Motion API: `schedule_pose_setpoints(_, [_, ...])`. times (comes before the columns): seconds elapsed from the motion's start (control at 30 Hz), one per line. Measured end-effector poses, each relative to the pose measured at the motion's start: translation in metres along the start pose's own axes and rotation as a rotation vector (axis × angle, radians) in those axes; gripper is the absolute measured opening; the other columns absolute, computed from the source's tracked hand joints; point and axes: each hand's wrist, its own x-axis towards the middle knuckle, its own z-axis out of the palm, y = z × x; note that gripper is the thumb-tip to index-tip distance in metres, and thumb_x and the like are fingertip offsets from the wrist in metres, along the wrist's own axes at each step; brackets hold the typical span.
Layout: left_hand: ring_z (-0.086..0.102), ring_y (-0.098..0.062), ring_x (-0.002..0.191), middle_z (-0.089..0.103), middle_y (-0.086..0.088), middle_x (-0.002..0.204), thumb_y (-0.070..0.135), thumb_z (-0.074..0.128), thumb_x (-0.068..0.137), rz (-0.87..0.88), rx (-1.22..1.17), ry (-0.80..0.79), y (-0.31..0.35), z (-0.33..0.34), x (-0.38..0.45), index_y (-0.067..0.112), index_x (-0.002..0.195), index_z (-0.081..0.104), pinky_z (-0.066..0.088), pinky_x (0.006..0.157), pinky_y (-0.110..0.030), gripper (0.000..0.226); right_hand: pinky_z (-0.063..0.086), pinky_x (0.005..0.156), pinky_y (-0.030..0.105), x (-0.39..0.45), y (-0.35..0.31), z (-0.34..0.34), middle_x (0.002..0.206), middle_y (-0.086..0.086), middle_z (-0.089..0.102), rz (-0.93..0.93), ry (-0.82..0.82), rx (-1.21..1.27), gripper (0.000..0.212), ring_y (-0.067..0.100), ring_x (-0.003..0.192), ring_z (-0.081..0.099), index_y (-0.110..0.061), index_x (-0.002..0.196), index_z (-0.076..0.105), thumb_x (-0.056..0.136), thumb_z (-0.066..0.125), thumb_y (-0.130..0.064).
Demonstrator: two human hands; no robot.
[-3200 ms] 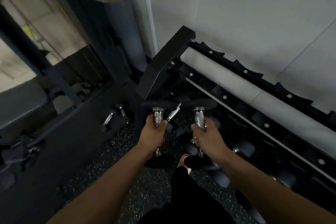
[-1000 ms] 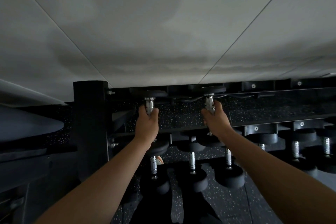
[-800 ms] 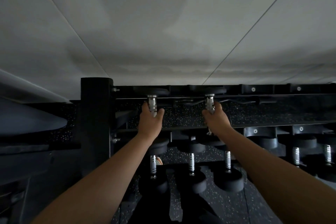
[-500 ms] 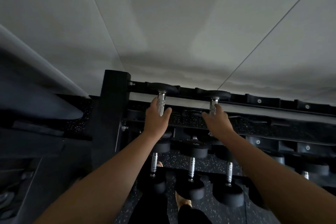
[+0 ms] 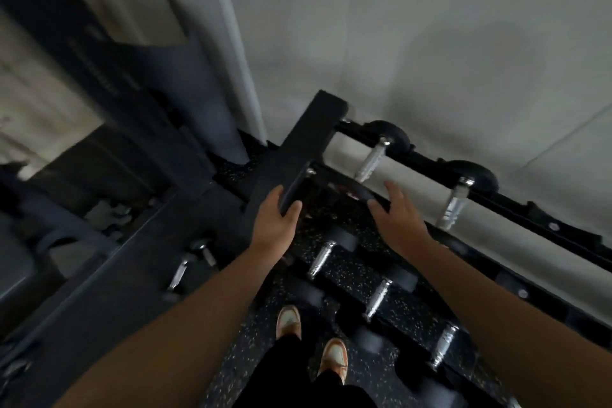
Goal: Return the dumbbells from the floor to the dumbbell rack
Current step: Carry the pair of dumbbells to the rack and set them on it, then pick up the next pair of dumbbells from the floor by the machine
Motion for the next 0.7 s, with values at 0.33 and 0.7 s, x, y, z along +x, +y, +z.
schedule_pose_setpoints(0.33, [0.053, -0.024, 0.122, 0.055, -0.005, 0.138, 0.046, 0.056, 0.093, -0.286, 0.07, 0.304, -0.12, -0.148, -0.095, 0.017, 0.14, 0.047, 0.045, 0.102, -0.042, 0.056, 0.023, 0.118, 0.046, -0.044, -0.103, 0.116, 0.159, 0.013, 0.028, -0.282, -0.332, -0.082, 0.073, 0.028, 0.145, 0.024, -0.012, 0.155, 0.021, 0.097, 0.046, -0.05])
schedule_pose_setpoints(0.7, [0.048, -0.024, 0.124, 0.059, -0.008, 0.13, 0.043, 0.058, 0.092, -0.365, 0.193, 0.401, -0.236, -0.284, -0.177, 0.014, 0.133, 0.055, 0.036, 0.101, -0.037, 0.05, 0.021, 0.117, 0.042, -0.13, -0.209, 0.28, 0.16, 0.01, 0.025, -0.395, -0.538, -0.227, 0.074, 0.027, 0.146, 0.021, -0.014, 0.155, 0.021, 0.097, 0.041, -0.056])
